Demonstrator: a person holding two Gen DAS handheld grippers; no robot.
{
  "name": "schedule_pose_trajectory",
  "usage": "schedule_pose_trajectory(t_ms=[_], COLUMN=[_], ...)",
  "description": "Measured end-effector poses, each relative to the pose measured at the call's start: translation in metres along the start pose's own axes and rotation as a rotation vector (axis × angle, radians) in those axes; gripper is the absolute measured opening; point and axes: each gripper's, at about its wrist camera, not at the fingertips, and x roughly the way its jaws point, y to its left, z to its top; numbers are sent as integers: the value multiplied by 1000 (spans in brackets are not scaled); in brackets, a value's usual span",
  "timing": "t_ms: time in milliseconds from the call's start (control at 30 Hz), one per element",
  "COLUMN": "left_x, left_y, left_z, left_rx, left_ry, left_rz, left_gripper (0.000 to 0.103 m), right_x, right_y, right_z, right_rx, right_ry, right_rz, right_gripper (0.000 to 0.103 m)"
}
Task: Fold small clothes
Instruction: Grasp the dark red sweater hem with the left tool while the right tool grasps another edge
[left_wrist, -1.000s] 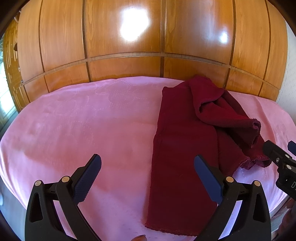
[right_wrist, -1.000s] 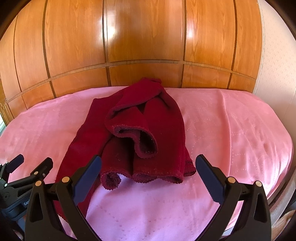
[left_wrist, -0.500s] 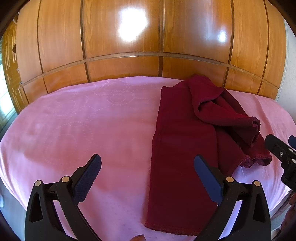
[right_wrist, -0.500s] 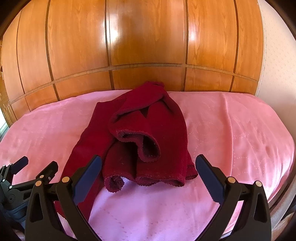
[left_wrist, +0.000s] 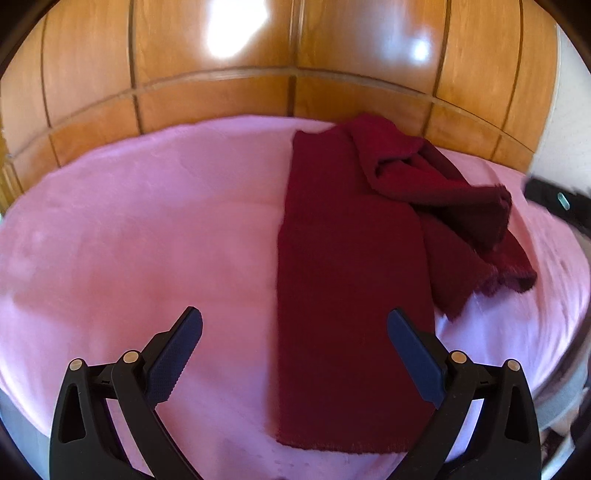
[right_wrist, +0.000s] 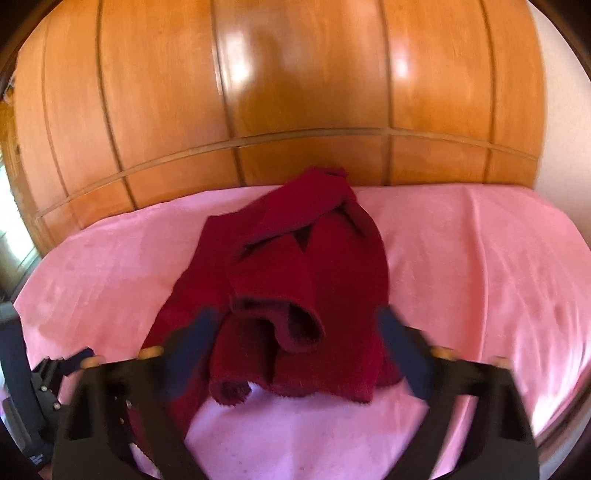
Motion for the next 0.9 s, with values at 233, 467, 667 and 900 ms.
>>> schedule_pose_trajectory(t_ms=[233, 467, 667, 900], left_x=[15, 23, -8, -28], left_y=[-4, -14, 20, 73], left_z=[-9, -17, 2, 45], left_rx=[32, 112, 24, -117], left_ry=[79, 96, 52, -39], left_rz=[-90, -125, -251, -255], left_gripper=[81, 22, 12, 12], right_x=[67, 139, 95, 71], right_y=[46, 56, -1, -115], right_z=[16, 11, 52, 77], right_rx=[-245, -362, -104, 113], right_ry=[117, 315, 179, 84], right_rz=[5, -7, 116, -73], right_gripper=[71, 15, 7, 7])
